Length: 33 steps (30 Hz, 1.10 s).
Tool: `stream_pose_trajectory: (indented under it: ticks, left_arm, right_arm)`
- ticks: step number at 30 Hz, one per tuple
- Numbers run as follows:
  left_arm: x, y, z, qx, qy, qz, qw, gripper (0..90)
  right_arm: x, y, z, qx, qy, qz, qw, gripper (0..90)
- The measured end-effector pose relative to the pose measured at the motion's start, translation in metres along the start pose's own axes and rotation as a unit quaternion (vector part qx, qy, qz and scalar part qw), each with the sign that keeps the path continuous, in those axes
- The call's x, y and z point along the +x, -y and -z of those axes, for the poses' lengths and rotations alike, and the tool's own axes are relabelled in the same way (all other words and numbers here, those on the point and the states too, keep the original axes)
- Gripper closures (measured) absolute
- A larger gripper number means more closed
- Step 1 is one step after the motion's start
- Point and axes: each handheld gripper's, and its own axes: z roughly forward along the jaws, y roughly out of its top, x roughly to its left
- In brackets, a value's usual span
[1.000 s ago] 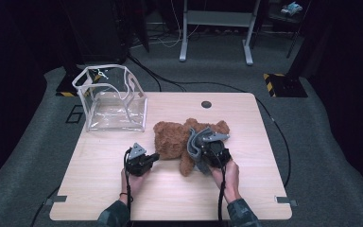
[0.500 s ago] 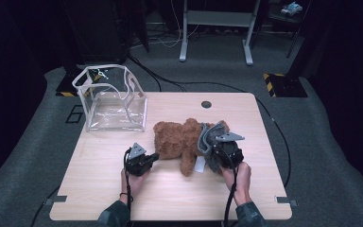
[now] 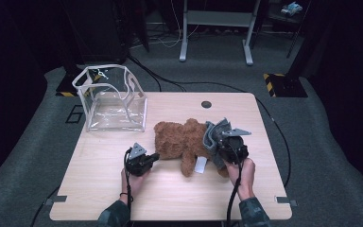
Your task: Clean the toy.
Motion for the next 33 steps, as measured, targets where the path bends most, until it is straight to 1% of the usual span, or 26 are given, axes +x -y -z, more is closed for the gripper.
stream_pose_trajectory:
  ticks: [1,2,3,7,9,10,11,12,13,14,15,16,18,19,20,21,22,23,25,26,28,29,30,31,32,33]
  left_arm:
    - [0.000,0.000,0.000,0.000,-0.001,0.000,1.0000,89.7]
    - [0.000,0.000,0.000,0.000,-0.001,0.000,1.0000,89.7]
    - [0.000,0.000,0.000,0.002,-0.001,0.000,1.0000,89.7]
    - [-0.001,0.000,-0.001,0.003,-0.004,-0.001,1.0000,89.7]
    - [-0.001,0.000,-0.001,0.003,-0.005,0.003,1.0000,89.7]
    - [-0.001,0.000,-0.001,0.004,-0.005,0.000,1.0000,89.7]
    - [-0.001,0.000,-0.001,0.003,-0.004,0.003,1.0000,89.7]
    - [-0.001,0.000,-0.001,0.003,-0.006,0.004,1.0000,89.7]
    - [-0.001,0.000,-0.001,0.003,-0.006,0.004,1.0000,89.7]
    - [-0.001,0.000,-0.001,0.004,-0.006,0.003,1.0000,89.7]
    - [-0.001,0.000,-0.001,0.004,-0.006,0.004,1.0000,89.7]
    - [-0.001,0.000,-0.002,0.004,-0.007,0.004,1.0000,89.7]
    - [-0.001,0.000,-0.001,0.004,-0.005,0.005,1.0000,89.7]
    - [-0.001,0.000,-0.001,0.003,-0.006,0.002,1.0000,89.7]
    - [-0.001,0.000,-0.001,0.004,-0.005,0.002,1.0000,89.7]
    - [-0.001,0.000,-0.001,0.004,-0.004,0.005,1.0000,89.7]
    - [-0.001,0.000,-0.001,0.005,-0.004,0.001,1.0000,89.7]
    - [-0.001,0.000,-0.002,0.005,-0.005,0.001,1.0000,89.7]
    - [-0.001,-0.001,-0.002,0.006,-0.005,0.001,1.0000,89.7]
    - [-0.001,0.000,-0.002,0.005,-0.005,0.001,1.0000,89.7]
    - [-0.001,-0.001,-0.002,0.006,-0.005,0.001,1.0000,89.7]
    - [-0.001,-0.001,-0.002,0.008,-0.005,0.001,1.0000,89.7]
    - [-0.001,-0.001,-0.002,0.008,-0.004,0.001,1.0000,89.7]
    - [-0.001,-0.001,-0.002,0.007,-0.004,0.001,1.0000,89.7]
    - [-0.001,-0.001,-0.002,0.008,-0.004,0.002,1.0000,89.7]
    - [-0.001,-0.001,-0.002,0.009,-0.004,0.002,1.0000,89.7]
  right_arm:
    - [0.000,0.002,-0.006,0.009,0.006,0.004,0.9999,79.3]
    - [-0.002,0.006,-0.009,0.011,0.005,0.001,0.9999,79.3]
    - [-0.006,0.011,-0.010,0.014,0.001,-0.008,0.9999,79.3]
    - [-0.020,0.033,-0.006,0.025,0.000,-0.024,0.9994,79.4]
    - [-0.025,0.037,0.001,0.028,0.002,-0.024,0.9993,79.3]
    - [-0.027,0.037,0.005,0.030,0.003,-0.026,0.9992,79.2]
    - [-0.029,0.034,0.010,0.025,0.008,-0.024,0.9994,79.2]
    - [-0.030,0.030,0.015,0.017,0.013,-0.026,0.9994,79.2]
    - [-0.032,0.025,0.019,0.003,0.015,-0.027,0.9995,79.2]
    - [-0.033,0.019,0.022,-0.006,0.016,-0.030,0.9994,79.2]
    - [-0.034,0.014,0.022,-0.013,0.015,-0.028,0.9994,79.2]
    - [-0.032,0.009,0.018,-0.009,0.015,-0.027,0.9995,79.2]
    - [-0.030,0.009,0.003,0.019,0.022,-0.019,0.9994,79.3]
    - [-0.029,0.013,-0.006,0.033,0.023,-0.014,0.9991,79.4]
    - [-0.030,0.020,-0.013,0.038,0.029,-0.011,0.9988,79.5]
    - [-0.031,0.027,-0.017,0.040,0.032,-0.014,0.9986,79.6]
    - [-0.035,0.032,-0.017,0.038,0.027,-0.025,0.9986,79.6]
    - [-0.038,0.036,-0.015,0.035,0.021,-0.040,0.9984,79.6]
    - [-0.044,0.038,-0.009,0.039,0.024,-0.046,0.9979,79.7]
    - [-0.047,0.036,-0.005,0.035,0.024,-0.041,0.9983,79.6]
    - [-0.051,0.028,0.004,0.019,0.026,-0.045,0.9985,79.6]
    - [-0.052,0.022,0.009,0.006,0.019,-0.053,0.9984,79.6]
    - [-0.053,0.014,0.011,-0.011,0.011,-0.048,0.9987,79.6]
    - [-0.051,0.005,0.012,-0.020,0.005,-0.047,0.9987,79.6]
    - [-0.047,-0.004,0.010,-0.021,0.006,-0.042,0.9989,79.6]
    - [-0.043,-0.010,0.004,-0.017,0.003,-0.039,0.9991,79.6]
